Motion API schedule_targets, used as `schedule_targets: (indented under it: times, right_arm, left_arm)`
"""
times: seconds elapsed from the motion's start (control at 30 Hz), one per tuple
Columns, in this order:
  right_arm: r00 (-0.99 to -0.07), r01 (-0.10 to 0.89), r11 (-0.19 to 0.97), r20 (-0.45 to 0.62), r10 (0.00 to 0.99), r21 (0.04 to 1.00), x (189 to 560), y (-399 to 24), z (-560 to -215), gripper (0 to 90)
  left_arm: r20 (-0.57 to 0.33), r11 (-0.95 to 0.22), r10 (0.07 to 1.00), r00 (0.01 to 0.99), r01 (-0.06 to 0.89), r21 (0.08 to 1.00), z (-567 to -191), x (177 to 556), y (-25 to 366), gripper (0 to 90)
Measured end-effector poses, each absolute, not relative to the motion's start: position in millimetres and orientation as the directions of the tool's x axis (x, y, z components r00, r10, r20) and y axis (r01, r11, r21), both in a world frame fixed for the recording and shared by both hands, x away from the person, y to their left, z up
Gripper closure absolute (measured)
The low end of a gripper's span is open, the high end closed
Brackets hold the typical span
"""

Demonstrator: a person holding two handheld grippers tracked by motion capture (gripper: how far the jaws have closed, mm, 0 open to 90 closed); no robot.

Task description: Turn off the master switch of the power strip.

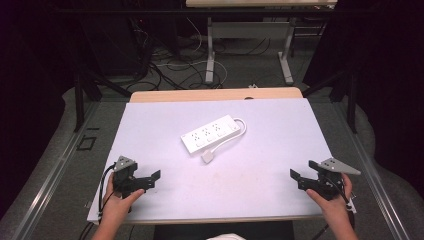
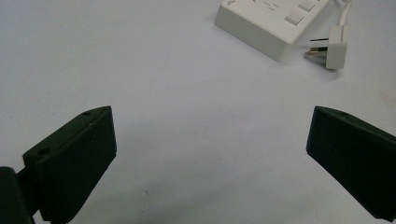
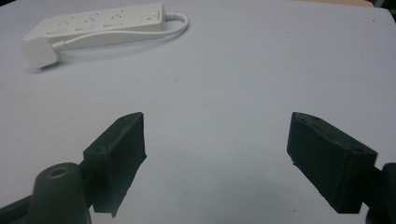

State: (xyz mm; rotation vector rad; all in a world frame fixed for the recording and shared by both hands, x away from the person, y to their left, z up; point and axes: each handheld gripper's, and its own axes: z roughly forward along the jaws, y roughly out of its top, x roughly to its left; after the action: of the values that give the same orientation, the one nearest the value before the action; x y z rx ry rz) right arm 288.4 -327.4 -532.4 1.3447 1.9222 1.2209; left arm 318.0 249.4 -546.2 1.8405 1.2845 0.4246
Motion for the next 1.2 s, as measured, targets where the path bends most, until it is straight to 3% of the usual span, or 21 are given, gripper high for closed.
schedule_targets:
  times: [0.43,1.2]
  right_arm:
    - [-0.429,0.454,0.199,0.017,0.903,0.868,296.6,-310.2,-536.8,22.4]
    - [-0.546,0.400,0.338,-0.074,0.834,0.852,330.9,-261.2,-497.6,23.8]
  left_arm:
    - [-0.141,-0.155,0.888,0.437,0.575,0.803,-541.8,310.2,246.0,1.7]
    - [-0.117,-0.177,0.891,0.438,0.574,0.800,-542.9,305.9,247.0,3.9]
